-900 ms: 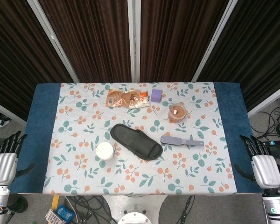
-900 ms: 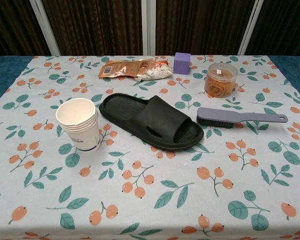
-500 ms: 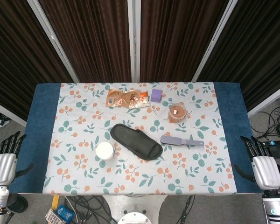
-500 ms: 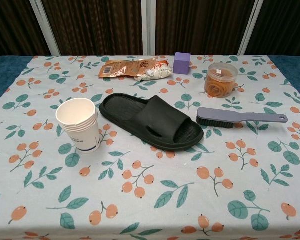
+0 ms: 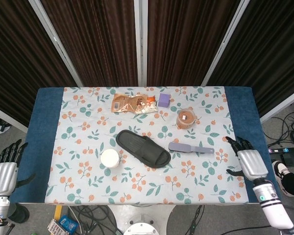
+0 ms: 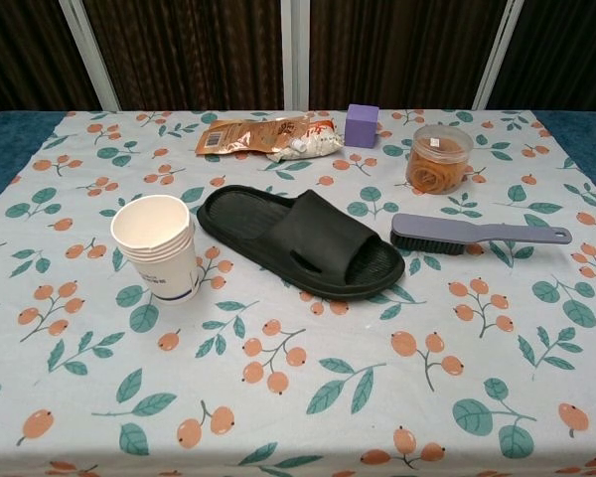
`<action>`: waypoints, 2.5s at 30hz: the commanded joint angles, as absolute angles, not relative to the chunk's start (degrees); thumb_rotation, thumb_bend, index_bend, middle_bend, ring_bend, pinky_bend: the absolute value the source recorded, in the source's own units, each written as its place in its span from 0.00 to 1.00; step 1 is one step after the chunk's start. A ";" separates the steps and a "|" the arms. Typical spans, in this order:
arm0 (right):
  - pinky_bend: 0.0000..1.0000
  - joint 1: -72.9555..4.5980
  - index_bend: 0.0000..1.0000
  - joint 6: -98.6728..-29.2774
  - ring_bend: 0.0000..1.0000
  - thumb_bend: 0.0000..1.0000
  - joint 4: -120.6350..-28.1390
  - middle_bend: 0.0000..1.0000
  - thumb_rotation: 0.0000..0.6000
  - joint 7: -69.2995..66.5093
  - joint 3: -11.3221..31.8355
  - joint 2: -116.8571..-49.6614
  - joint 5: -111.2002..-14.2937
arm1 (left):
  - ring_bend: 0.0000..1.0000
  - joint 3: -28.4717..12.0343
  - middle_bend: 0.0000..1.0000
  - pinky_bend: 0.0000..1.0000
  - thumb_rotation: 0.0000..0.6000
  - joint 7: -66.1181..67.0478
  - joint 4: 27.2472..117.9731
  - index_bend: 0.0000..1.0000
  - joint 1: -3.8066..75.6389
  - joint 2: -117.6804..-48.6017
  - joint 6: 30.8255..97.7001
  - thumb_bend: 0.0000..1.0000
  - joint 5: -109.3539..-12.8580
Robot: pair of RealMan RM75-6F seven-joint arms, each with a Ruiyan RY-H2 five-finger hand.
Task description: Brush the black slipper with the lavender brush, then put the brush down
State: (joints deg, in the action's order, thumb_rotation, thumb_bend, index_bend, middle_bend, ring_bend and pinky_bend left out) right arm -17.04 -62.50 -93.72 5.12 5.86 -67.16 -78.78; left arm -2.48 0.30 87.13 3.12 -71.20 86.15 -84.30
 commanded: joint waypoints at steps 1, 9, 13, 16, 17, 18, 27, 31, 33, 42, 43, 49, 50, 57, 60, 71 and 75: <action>0.11 -24.75 0.13 -51.85 0.09 0.00 -88.51 0.23 1.00 9.74 8.48 -73.40 -69.95 | 0.05 -2.50 0.11 0.11 1.00 0.09 86.93 0.15 3.17 -71.27 85.88 0.21 -84.08; 0.15 -30.77 0.24 -45.59 0.16 0.00 -80.33 0.30 1.00 13.33 9.48 -79.74 -63.85 | 0.05 -2.50 0.11 0.11 1.00 -0.56 86.40 0.15 3.34 -71.29 85.01 0.21 -83.55; 0.21 -33.22 0.34 -42.76 0.23 0.00 -78.52 0.36 1.00 14.22 9.62 -81.22 -61.63 | 0.05 -2.62 0.11 0.11 1.00 -0.43 86.44 0.15 3.56 -71.37 84.70 0.21 -83.42; 0.25 -34.69 0.40 -41.61 0.27 0.00 -77.56 0.40 1.00 15.21 9.56 -82.01 -60.14 | 0.05 -2.66 0.11 0.11 1.00 -0.48 86.32 0.15 3.48 -71.39 84.88 0.21 -83.38; 0.26 -35.22 0.41 -41.19 0.28 0.00 -77.29 0.41 1.00 15.61 9.53 -82.26 -59.40 | 0.05 -2.68 0.11 0.11 1.00 -0.57 86.25 0.15 3.45 -71.42 84.93 0.21 -83.35; 0.26 -35.62 0.42 -40.78 0.28 0.00 -77.15 0.41 1.00 15.86 9.50 -82.40 -58.76 | 0.05 -2.67 0.11 0.11 1.00 -0.67 86.18 0.15 3.43 -71.44 84.92 0.21 -83.32; 0.32 -38.56 0.45 -37.95 0.34 0.00 -76.99 0.45 1.00 17.60 8.41 -82.84 -52.94 | 0.05 -2.73 0.11 0.11 1.00 -1.25 85.70 0.15 3.43 -71.77 84.52 0.21 -82.85; 0.36 -39.35 0.47 -36.76 0.37 0.00 -77.17 0.47 1.00 16.60 8.24 -82.92 -51.00 | 0.05 -2.99 0.11 0.11 1.00 -0.93 86.13 0.15 3.60 -71.71 84.24 0.21 -82.42; 0.39 -40.01 0.48 -35.65 0.39 0.00 -76.90 0.49 1.00 16.28 7.95 -82.98 -49.96 | 0.05 -3.10 0.11 0.11 1.00 -0.72 86.43 0.15 3.66 -71.65 84.08 0.21 -82.17; 0.55 -41.65 0.54 -31.35 0.49 0.00 -77.34 0.52 1.00 10.96 8.64 -82.20 -46.82 | 0.05 -3.23 0.11 0.11 1.00 -0.86 86.68 0.15 3.22 -71.60 84.41 0.21 -81.48; 0.58 -41.79 0.55 -30.49 0.50 0.00 -77.48 0.53 1.00 10.03 8.81 -81.87 -46.57 | 0.05 -3.22 0.11 0.11 1.00 -0.93 86.68 0.15 3.16 -71.61 84.50 0.21 -81.48; 0.72 -43.00 0.64 -27.14 0.62 0.00 -77.03 0.61 1.00 5.80 9.37 -80.75 -46.22 | 0.05 -3.26 0.11 0.11 1.00 -0.88 86.95 0.15 3.01 -71.54 84.77 0.21 -81.51; 0.74 -43.13 0.66 -27.03 0.64 0.00 -76.96 0.62 1.00 5.55 9.38 -80.76 -46.21 | 0.05 -3.27 0.11 0.11 1.00 -0.86 86.96 0.15 3.02 -71.55 84.79 0.21 -81.55; 0.87 -45.15 0.78 -27.26 0.75 0.00 -76.44 0.72 1.00 4.93 8.37 -81.38 -45.69 | 0.05 -3.41 0.11 0.11 1.00 -0.89 87.16 0.15 3.03 -71.59 84.71 0.21 -81.35; 0.91 -46.19 0.82 -27.77 0.78 0.04 -76.56 0.74 1.00 5.79 7.40 -81.61 -45.09 | 0.05 -3.32 0.11 0.11 1.00 -1.21 86.80 0.15 2.94 -71.71 84.56 0.21 -81.19; 1.00 -49.52 1.00 -33.22 0.87 0.37 -77.38 0.83 1.00 13.01 2.45 -83.20 -41.43 | 0.05 -3.23 0.11 0.11 1.00 -2.51 85.36 0.15 2.61 -72.43 84.60 0.20 -81.06; 1.00 -49.82 1.00 -36.74 0.95 0.47 -78.17 0.88 1.00 16.14 1.04 -83.80 -41.73 | 0.05 -3.20 0.11 0.11 1.00 -2.74 85.09 0.15 2.66 -72.57 84.54 0.19 -81.25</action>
State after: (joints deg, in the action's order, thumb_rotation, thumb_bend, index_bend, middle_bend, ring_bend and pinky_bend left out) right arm -49.57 -34.96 -77.66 14.66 1.89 -83.37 -41.53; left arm -3.21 -2.73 85.09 2.66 -72.56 84.54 -81.25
